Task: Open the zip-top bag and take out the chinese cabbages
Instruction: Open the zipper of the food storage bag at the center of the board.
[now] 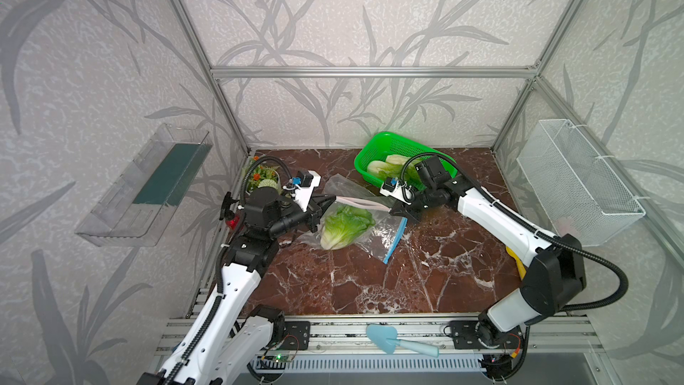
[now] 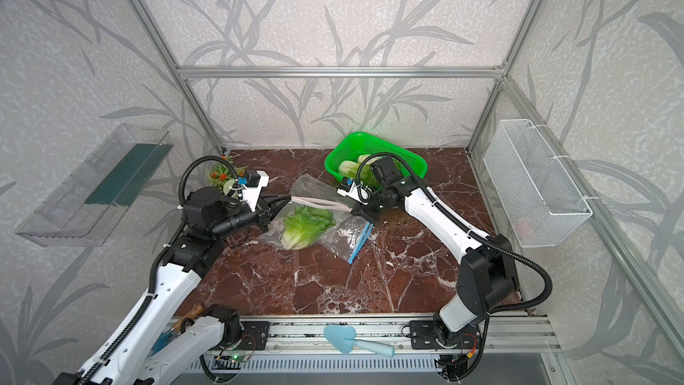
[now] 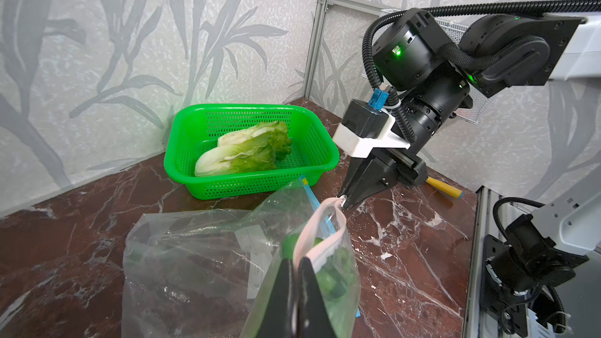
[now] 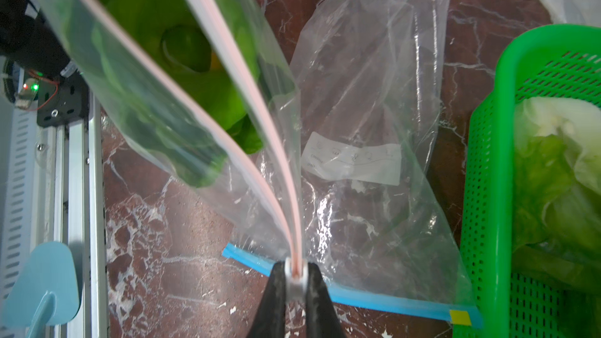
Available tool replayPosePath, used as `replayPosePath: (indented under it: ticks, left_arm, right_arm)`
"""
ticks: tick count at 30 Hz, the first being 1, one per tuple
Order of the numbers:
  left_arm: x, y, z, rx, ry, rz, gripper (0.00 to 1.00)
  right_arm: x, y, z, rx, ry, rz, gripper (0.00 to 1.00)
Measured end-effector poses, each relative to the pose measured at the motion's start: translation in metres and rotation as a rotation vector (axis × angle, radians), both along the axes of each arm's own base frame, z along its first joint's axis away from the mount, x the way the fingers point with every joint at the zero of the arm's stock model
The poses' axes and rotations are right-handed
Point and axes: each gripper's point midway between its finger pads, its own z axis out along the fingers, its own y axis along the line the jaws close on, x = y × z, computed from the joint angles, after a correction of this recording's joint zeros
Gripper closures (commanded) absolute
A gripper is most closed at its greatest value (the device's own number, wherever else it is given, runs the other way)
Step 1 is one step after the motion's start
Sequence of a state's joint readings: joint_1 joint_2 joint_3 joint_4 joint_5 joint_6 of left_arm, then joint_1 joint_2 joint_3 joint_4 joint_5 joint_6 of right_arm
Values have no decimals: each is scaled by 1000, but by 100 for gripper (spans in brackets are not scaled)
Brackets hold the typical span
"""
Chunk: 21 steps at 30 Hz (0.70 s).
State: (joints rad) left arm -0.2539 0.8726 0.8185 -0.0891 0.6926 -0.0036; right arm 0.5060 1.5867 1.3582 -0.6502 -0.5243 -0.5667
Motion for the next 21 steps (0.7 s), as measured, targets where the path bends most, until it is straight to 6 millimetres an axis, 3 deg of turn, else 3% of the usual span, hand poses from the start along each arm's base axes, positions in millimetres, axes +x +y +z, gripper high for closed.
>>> replayPosePath:
  ticks: [7, 9, 10, 12, 14, 21]
  left_arm:
    - [20, -6, 3, 64, -78, 44, 100]
    - [25, -5, 1, 90, -104, 59, 100]
    - [26, -5, 0, 102, -112, 62, 100]
    - [27, -11, -4, 127, -128, 47, 100]
    - [23, -21, -13, 143, -143, 23, 100]
    - [-4, -38, -80, 196, -84, -13, 100]
  right_arm:
    - [45, 34, 35, 98, -121, -68, 100]
    - [53, 35, 34, 95, -144, -85, 92]
    - [55, 35, 32, 88, -148, -93, 87]
    - [61, 31, 24, 68, -151, -118, 65]
    - [63, 26, 12, 47, -147, -139, 53]
    - [44, 5, -36, -6, -33, -218, 39]
